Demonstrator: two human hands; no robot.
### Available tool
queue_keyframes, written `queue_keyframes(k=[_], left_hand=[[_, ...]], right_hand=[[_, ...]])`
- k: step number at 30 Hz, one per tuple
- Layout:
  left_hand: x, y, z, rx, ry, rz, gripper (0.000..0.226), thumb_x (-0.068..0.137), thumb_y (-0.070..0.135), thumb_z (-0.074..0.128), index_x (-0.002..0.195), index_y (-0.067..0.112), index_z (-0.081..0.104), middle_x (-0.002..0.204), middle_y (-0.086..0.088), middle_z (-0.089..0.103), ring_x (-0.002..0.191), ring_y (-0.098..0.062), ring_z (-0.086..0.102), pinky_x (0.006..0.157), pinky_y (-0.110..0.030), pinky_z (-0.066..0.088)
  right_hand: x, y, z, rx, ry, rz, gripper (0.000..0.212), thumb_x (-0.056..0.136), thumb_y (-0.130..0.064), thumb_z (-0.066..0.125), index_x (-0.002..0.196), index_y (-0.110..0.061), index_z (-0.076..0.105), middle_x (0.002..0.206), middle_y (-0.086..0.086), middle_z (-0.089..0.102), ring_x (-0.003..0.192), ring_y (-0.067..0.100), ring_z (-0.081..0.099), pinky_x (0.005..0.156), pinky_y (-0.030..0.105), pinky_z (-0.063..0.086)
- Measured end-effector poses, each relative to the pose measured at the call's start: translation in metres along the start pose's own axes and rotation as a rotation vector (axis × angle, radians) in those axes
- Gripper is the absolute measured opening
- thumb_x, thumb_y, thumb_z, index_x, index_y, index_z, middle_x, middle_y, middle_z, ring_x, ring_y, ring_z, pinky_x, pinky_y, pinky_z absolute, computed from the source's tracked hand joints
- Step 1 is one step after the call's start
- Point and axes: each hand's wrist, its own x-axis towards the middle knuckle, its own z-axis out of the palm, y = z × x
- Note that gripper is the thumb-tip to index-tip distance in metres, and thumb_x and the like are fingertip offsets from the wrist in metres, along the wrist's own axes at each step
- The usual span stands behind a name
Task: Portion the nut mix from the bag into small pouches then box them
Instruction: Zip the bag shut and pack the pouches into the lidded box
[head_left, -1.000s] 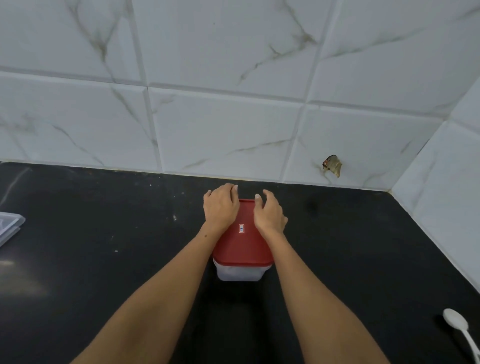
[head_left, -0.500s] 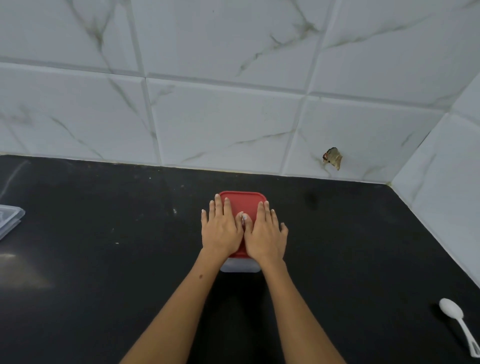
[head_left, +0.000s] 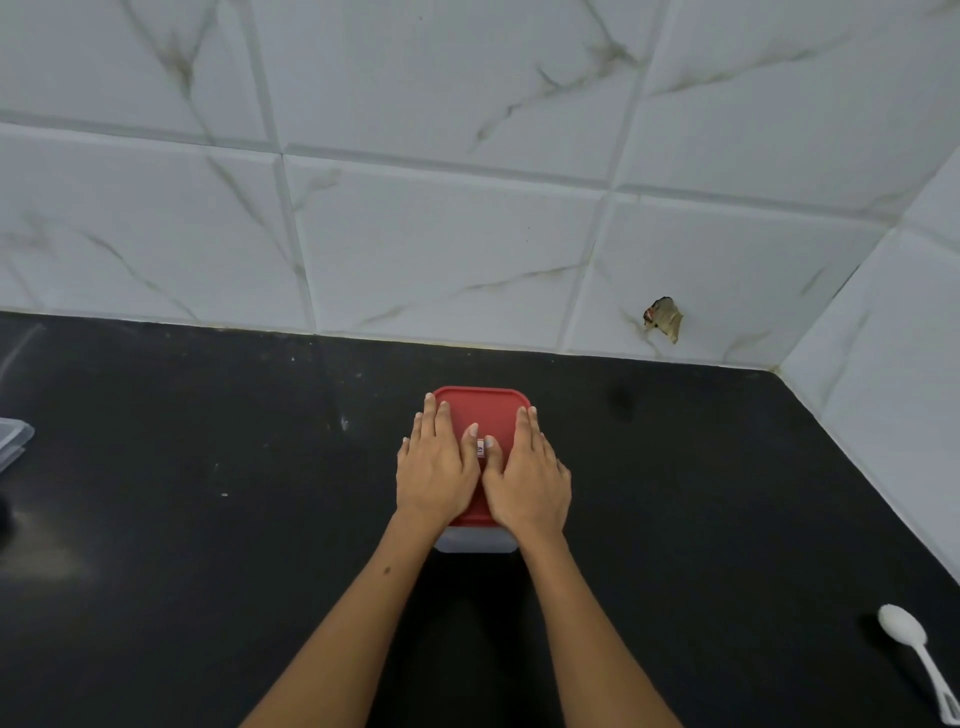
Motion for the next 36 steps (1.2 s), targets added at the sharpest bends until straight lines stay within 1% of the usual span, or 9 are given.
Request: queue_keyframes(k=[6, 9, 11, 15, 24, 29, 32, 34, 36], left_hand=[[0.001, -0.004, -0.005, -0.308, -0.005, -0.005, 0.057, 0.102, 0.032, 0.035, 0.151, 0.007, 0.018, 0.16, -0.01, 0.013, 0.145, -0.024, 0.021, 0.114, -0.04, 0.024], [0.008, -0.008, -0.012, -0.597, -0.017, -0.232, 0.056, 0.102, 0.034, 0.038, 0.149, 0.006, 0.024, 0.152, -0.014, 0.032, 0.138, -0.028, 0.035, 0.113, -0.041, 0.031], [0.015, -0.01, -0.014, -0.635, -0.067, -0.349, 0.05, 0.102, 0.039, 0.035, 0.139, 0.005, 0.041, 0.141, -0.016, 0.046, 0.126, -0.031, 0.047, 0.105, -0.044, 0.04], [0.023, -0.012, -0.011, -0.641, -0.066, -0.397, 0.038, 0.103, 0.037, 0.034, 0.107, 0.007, 0.057, 0.114, -0.016, 0.061, 0.1, -0.029, 0.058, 0.086, -0.04, 0.047], [0.03, -0.016, -0.002, -0.627, 0.008, -0.412, 0.038, 0.102, 0.034, 0.038, 0.116, 0.007, 0.061, 0.105, -0.007, 0.059, 0.094, -0.022, 0.054, 0.079, -0.033, 0.042], [0.043, -0.024, -0.002, -0.591, -0.045, -0.426, 0.04, 0.1, 0.034, 0.039, 0.119, 0.005, 0.059, 0.117, -0.013, 0.061, 0.101, -0.027, 0.057, 0.081, -0.035, 0.044], [0.058, -0.02, -0.008, -0.665, -0.061, -0.476, 0.042, 0.097, 0.046, 0.041, 0.096, 0.007, 0.057, 0.102, -0.01, 0.061, 0.089, -0.023, 0.057, 0.08, -0.035, 0.047], [0.068, -0.013, -0.013, -0.739, -0.073, -0.509, 0.04, 0.097, 0.048, 0.042, 0.076, 0.014, 0.049, 0.081, -0.004, 0.053, 0.072, -0.017, 0.051, 0.069, -0.032, 0.044], [0.078, -0.007, -0.016, -0.801, -0.099, -0.523, 0.041, 0.098, 0.047, 0.042, 0.07, 0.017, 0.044, 0.075, -0.003, 0.048, 0.072, -0.019, 0.05, 0.072, -0.033, 0.045]], right_hand=[[-0.003, -0.002, -0.01, 0.183, -0.024, 0.044, 0.062, 0.098, -0.047, 0.031, 0.152, -0.025, 0.008, 0.159, -0.009, 0.01, 0.139, 0.019, 0.031, 0.105, 0.041, 0.033], [0.008, 0.004, -0.013, 0.582, -0.035, 0.318, 0.069, 0.096, -0.052, 0.037, 0.151, -0.019, 0.014, 0.158, 0.001, 0.018, 0.14, 0.024, 0.029, 0.111, 0.042, 0.028], [0.015, 0.008, -0.013, 0.758, -0.133, 0.475, 0.068, 0.094, -0.058, 0.034, 0.143, -0.011, 0.034, 0.146, 0.01, 0.041, 0.129, 0.028, 0.044, 0.108, 0.043, 0.036], [0.012, 0.011, -0.011, 0.743, -0.17, 0.453, 0.052, 0.097, -0.053, 0.03, 0.115, -0.015, 0.061, 0.111, 0.005, 0.063, 0.099, 0.023, 0.059, 0.093, 0.039, 0.048], [0.024, 0.022, -0.004, 0.811, -0.087, 0.474, 0.039, 0.098, -0.04, 0.041, 0.078, -0.015, 0.062, 0.084, 0.002, 0.064, 0.079, 0.017, 0.06, 0.075, 0.032, 0.048], [0.035, 0.027, -0.013, 0.822, -0.168, 0.511, 0.031, 0.093, -0.033, 0.047, 0.091, -0.007, 0.065, 0.101, 0.011, 0.068, 0.09, 0.023, 0.063, 0.087, 0.037, 0.05], [0.047, 0.022, -0.02, 0.779, -0.201, 0.479, 0.043, 0.089, -0.037, 0.049, 0.106, 0.0, 0.063, 0.114, 0.016, 0.065, 0.098, 0.026, 0.064, 0.092, 0.038, 0.049], [0.055, 0.015, -0.022, 0.8, -0.207, 0.444, 0.048, 0.089, -0.048, 0.051, 0.101, -0.003, 0.063, 0.113, 0.012, 0.066, 0.102, 0.026, 0.063, 0.096, 0.042, 0.048], [0.065, 0.008, -0.02, 0.832, -0.233, 0.444, 0.058, 0.088, -0.056, 0.05, 0.1, -0.001, 0.063, 0.108, 0.011, 0.067, 0.1, 0.025, 0.064, 0.094, 0.038, 0.049]])
